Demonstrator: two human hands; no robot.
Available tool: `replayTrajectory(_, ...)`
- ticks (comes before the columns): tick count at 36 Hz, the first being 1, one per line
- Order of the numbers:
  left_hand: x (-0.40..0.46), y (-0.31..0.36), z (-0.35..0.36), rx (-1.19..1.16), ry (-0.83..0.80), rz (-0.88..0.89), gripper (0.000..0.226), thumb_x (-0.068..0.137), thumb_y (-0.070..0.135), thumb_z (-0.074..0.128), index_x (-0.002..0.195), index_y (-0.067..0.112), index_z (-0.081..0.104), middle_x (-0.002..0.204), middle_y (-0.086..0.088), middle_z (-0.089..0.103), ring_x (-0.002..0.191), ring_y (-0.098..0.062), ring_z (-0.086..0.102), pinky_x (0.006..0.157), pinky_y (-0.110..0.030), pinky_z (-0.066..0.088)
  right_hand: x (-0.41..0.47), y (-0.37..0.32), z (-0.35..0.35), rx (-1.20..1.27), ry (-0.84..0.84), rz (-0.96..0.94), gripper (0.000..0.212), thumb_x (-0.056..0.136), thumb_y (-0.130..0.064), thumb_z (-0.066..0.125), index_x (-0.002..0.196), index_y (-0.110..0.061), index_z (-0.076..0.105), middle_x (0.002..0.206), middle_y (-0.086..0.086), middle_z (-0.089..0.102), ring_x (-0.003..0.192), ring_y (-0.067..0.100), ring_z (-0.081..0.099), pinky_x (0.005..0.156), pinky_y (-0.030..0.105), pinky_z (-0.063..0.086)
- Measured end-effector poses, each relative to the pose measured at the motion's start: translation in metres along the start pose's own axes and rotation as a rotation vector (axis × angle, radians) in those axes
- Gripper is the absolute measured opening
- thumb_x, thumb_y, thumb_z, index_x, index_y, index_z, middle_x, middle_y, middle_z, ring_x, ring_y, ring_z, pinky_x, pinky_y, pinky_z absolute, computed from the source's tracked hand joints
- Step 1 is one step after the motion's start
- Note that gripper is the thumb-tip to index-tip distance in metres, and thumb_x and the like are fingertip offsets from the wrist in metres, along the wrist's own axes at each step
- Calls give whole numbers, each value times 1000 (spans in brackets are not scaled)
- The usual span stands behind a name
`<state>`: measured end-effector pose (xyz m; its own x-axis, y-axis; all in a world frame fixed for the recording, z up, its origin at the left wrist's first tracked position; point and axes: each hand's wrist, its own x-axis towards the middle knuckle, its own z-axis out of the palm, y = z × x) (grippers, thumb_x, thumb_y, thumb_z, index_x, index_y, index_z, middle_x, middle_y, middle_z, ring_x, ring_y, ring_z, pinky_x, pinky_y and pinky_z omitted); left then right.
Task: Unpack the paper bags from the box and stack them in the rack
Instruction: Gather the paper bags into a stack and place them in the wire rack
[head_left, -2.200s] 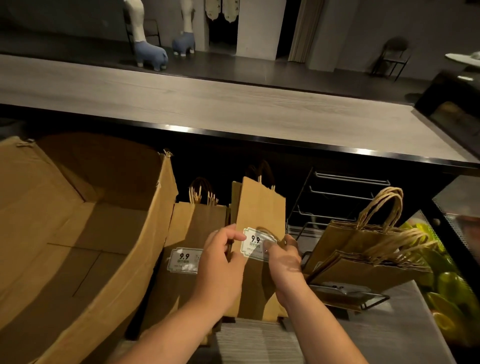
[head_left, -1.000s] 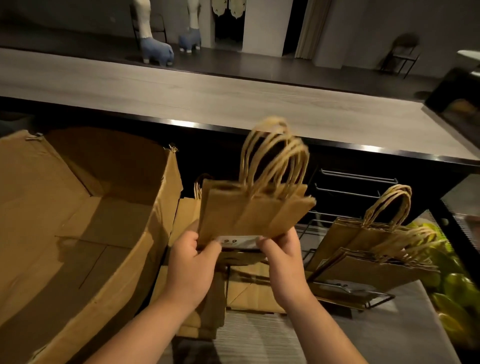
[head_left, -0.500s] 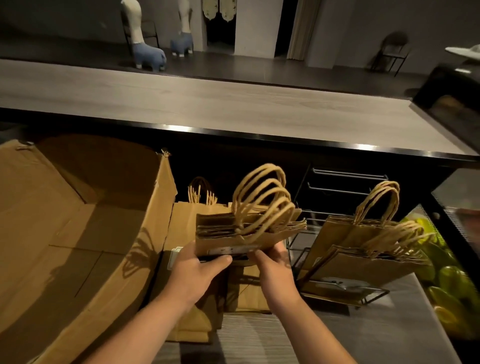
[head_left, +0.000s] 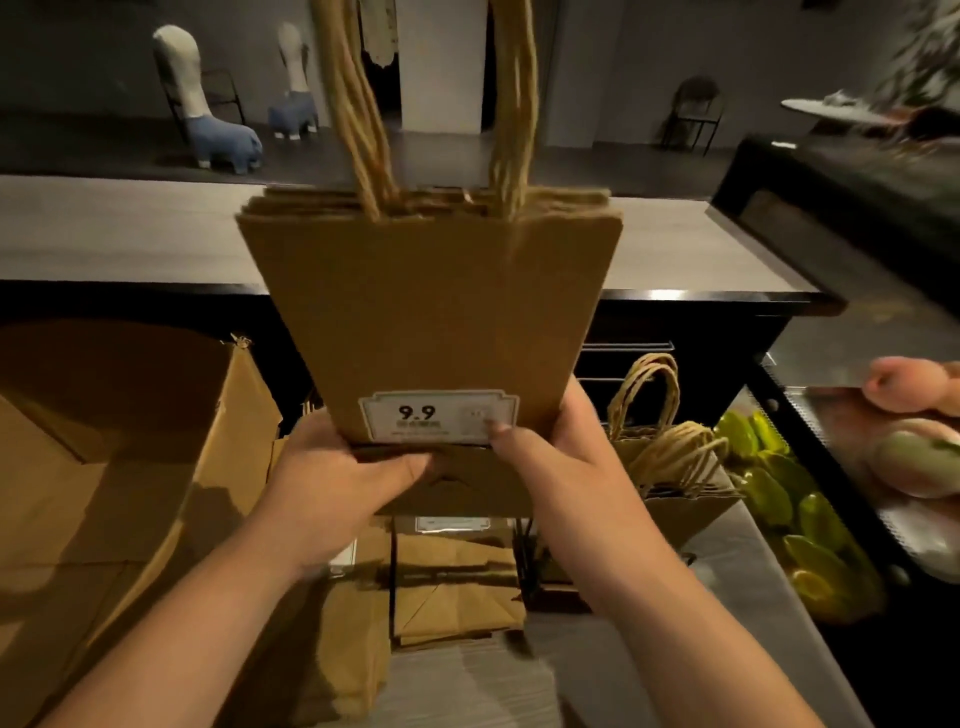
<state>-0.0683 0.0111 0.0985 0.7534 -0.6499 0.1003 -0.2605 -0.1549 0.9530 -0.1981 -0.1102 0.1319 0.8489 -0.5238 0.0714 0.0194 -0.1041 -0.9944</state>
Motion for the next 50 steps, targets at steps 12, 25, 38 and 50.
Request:
replayTrajectory(12, 63, 35, 32, -81, 166, 144, 34, 75, 19, 81, 106, 24, 69, 101, 8, 71, 103, -13, 66, 93, -37, 53, 19, -53, -105, -465, 313, -109, 21, 95, -34, 56, 116, -33, 53, 108, -14, 61, 100, 3, 61, 86, 30, 53)
replayTrajectory(25, 72, -2, 112, -89, -9, 51, 40, 79, 15, 78, 103, 38, 55, 98, 23, 60, 90, 11, 55, 77, -6, 40, 17, 49, -138, -442, 244, 179, 24, 101, -38, 42, 99, -24, 62, 97, 0, 66, 91, 16, 62, 79, 33, 51)
replayTrajectory(38, 51, -21, 147, -303, -285, -235, 22, 90, 5, 62, 111, 8, 60, 94, -7, 74, 89, -17, 72, 75, -29, 58, 13, 88, -143, -59, 470, 195, 20, 100, -27, 46, 103, -15, 63, 97, 6, 68, 86, 20, 67, 61, 25, 50)
replayTrajectory(50, 28, -22, 157, -384, -330, -251, 27, 100, 4, 39, 96, 6, 66, 66, 3, 73, 62, -5, 69, 52, -14, 51, -3, 101, -158, 82, 256, 177, 26, 90, -20, 48, 104, 0, 59, 99, 16, 67, 91, 25, 62, 86, 45, 44)
